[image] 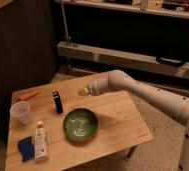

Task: Knock the eraser over

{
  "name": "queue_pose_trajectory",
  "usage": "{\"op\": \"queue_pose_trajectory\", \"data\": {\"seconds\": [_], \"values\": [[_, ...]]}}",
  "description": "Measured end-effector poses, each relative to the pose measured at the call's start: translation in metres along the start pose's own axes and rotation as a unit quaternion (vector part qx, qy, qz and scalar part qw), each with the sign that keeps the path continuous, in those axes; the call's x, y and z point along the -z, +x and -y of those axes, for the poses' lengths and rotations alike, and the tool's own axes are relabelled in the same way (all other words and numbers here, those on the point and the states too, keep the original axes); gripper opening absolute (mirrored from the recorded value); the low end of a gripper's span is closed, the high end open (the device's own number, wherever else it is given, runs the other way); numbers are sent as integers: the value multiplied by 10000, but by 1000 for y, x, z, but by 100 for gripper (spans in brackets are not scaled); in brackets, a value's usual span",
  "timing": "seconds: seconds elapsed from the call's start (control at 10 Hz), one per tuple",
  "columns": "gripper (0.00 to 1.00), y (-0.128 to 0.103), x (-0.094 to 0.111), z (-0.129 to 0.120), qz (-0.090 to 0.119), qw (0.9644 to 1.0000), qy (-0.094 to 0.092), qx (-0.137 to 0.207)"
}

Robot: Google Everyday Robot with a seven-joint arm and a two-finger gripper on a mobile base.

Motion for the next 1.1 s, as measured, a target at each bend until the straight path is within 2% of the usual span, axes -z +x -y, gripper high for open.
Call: {"op": "queue_pose_trajectory", "data": {"seconds": [0.3, 0.4, 0.5, 0.6, 0.8, 0.9, 1.1], "values": [[0, -30, -69, -14, -146, 9995, -210, 170], [0, -37, -86, -18, -181, 9992, -280, 221], [0, -49, -110, -25, -212, 9985, -409, 305], [0, -56, -123, -33, -216, 9975, -550, 380], [0, -72, -135, -59, -163, 9930, -1050, 526], [0, -82, -130, -77, -159, 9899, -1267, 610], [0, -91, -110, -93, -146, 9872, -1453, 640]]}}
